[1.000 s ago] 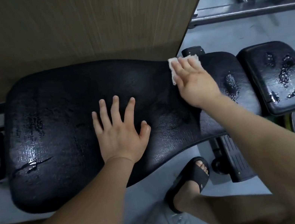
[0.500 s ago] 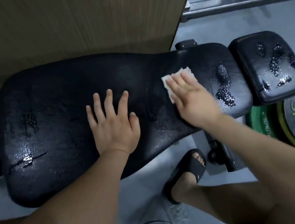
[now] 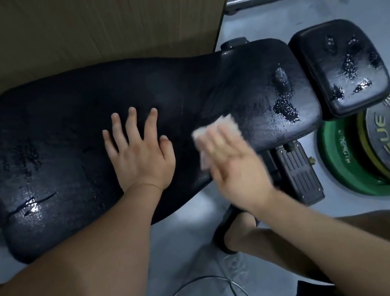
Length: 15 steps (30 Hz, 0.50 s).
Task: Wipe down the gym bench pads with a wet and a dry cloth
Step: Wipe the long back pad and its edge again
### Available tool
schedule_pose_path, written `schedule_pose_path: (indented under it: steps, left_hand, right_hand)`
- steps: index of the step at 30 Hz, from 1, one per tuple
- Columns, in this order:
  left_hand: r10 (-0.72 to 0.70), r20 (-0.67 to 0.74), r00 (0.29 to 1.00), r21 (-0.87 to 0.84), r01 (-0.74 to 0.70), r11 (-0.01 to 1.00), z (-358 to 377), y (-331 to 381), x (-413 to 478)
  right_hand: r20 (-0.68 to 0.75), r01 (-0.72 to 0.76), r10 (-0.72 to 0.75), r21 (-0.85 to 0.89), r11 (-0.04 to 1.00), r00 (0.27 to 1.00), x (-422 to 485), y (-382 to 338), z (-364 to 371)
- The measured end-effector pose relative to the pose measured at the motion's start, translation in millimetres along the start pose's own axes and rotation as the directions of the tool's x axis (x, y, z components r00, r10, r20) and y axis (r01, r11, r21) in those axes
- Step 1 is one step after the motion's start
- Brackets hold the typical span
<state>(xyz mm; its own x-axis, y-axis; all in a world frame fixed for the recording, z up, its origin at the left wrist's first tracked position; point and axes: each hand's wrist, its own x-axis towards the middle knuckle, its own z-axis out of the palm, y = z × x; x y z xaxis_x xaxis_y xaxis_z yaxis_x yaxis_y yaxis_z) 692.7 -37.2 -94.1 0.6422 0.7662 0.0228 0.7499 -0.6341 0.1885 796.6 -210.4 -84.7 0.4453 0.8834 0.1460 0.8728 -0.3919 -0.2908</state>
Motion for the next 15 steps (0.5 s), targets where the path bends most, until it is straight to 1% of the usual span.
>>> schedule_pose_path:
  steps: [2,3,4,5,6,7,8,9,10,11,13,15]
  left_hand:
    - [0.002,0.0,1.0,0.001,-0.002,1.0,-0.3,0.2,-0.7]
    - [0.003,-0.005,1.0,0.003,-0.003,1.0,-0.1,-0.1,-1.4]
    - [0.004,-0.011,1.0,0.003,-0.004,1.0,0.2,-0.6,-2.0]
    - [0.006,-0.016,1.0,0.0,-0.006,1.0,0.6,-0.6,-2.0]
    - [0.008,-0.018,1.0,-0.005,-0.008,1.0,0.8,-0.3,-1.7]
    - [0.009,-0.02,1.0,-0.01,-0.009,1.0,0.7,0.1,-1.2]
    - [0.007,-0.021,1.0,-0.011,-0.008,1.0,0.1,0.4,-0.7]
    - [0.005,-0.022,1.0,-0.011,-0.006,1.0,-0.4,0.6,-0.4]
    - [0.004,-0.023,1.0,-0.011,-0.004,1.0,-0.8,0.8,-0.2]
    - [0.004,-0.022,1.0,-0.011,-0.005,1.0,-1.3,0.7,-0.1]
    - [0.007,-0.02,1.0,-0.013,-0.007,1.0,-1.7,0.1,-0.1]
    - [0.0,-0.02,1.0,-0.012,0.0,1.0,-1.1,-0.7,-0.1]
  right_hand:
    - [0.073,0.139,-0.14,0.025,0.99,0.987,-24.5,-7.7,-1.1]
    - [0.089,0.193,-0.194,0.018,0.981,0.977,-27.2,4.0,-6.3]
    - [0.09,0.212,-0.21,-0.003,0.977,0.973,-26.3,20.6,-10.1]
    - [0.083,0.179,-0.176,-0.029,0.983,0.981,-24.3,39.0,-13.2]
    - [0.044,0.09,-0.088,-0.047,0.995,0.995,-21.4,56.1,-17.6]
    - [-0.02,-0.046,0.045,-0.052,0.998,0.999,-18.5,67.6,-22.2]
    - [-0.084,-0.189,0.185,-0.046,0.981,0.979,-17.0,68.5,-23.7]
    - [-0.135,-0.284,0.277,-0.039,0.958,0.951,-17.0,59.9,-20.8]
    - [-0.159,-0.302,0.293,-0.042,0.952,0.943,-19.1,47.2,-14.7]
    - [-0.13,-0.258,0.25,-0.053,0.965,0.96,-24.1,31.8,-8.7]
    - [-0.007,-0.098,0.098,-0.049,0.994,0.995,-36.2,9.4,-5.5]
    - [0.048,0.018,-0.016,-0.042,0.999,0.999,-30.6,16.6,-10.1]
